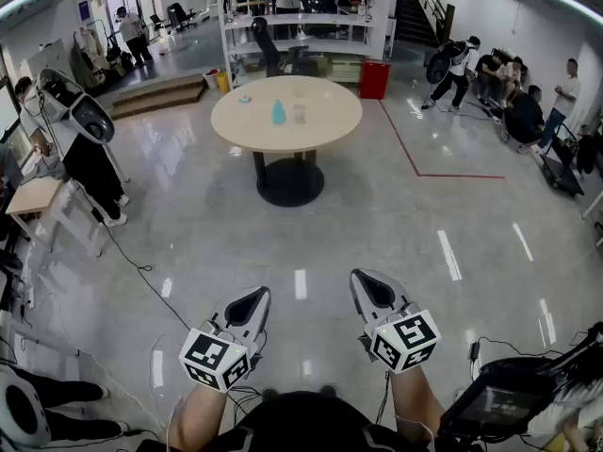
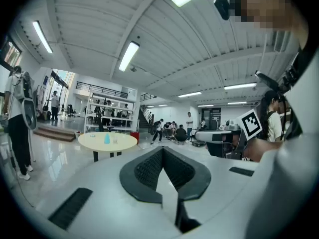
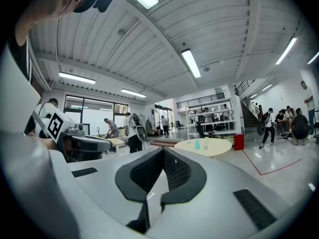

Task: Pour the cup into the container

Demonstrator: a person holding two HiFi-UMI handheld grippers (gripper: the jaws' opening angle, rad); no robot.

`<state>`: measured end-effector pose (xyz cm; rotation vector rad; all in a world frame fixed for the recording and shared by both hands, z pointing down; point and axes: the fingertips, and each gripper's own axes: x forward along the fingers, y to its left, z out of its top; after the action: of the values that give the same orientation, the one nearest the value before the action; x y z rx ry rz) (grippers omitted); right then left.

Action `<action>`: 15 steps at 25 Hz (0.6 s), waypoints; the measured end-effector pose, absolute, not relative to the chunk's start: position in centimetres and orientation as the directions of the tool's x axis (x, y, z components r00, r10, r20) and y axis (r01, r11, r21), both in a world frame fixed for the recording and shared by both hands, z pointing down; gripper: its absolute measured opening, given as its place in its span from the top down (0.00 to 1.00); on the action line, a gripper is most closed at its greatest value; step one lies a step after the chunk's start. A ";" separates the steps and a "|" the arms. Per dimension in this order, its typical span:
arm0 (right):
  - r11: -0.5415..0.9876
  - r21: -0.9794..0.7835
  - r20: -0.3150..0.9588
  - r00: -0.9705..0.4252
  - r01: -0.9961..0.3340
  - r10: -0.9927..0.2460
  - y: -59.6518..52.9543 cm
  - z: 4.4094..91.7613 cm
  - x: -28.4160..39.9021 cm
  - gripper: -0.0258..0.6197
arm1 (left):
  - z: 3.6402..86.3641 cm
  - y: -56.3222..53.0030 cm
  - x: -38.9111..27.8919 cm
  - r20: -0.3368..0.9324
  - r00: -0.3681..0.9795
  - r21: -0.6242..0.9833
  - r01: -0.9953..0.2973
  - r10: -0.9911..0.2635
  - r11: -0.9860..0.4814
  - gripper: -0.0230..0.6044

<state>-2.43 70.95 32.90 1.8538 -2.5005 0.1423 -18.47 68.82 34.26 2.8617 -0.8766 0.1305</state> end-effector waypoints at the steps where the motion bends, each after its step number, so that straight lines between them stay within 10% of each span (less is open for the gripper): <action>1: 0.288 -0.062 0.075 -0.292 -0.956 -0.953 70.9 32.8 -2.9 0.95 | 34.1 68.7 -18.9 0.118 0.824 0.116 -0.565 -0.554 -0.817 0.96; 15: 0.287 -0.032 0.094 -0.289 -0.957 -0.953 71.4 32.2 -5.8 0.95 | 34.0 68.7 -21.3 0.085 0.828 0.155 -0.561 -0.554 -0.813 0.96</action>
<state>-5.81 71.44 32.16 1.8388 -2.4741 0.1269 -21.28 68.69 33.99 2.8360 -0.8720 0.0534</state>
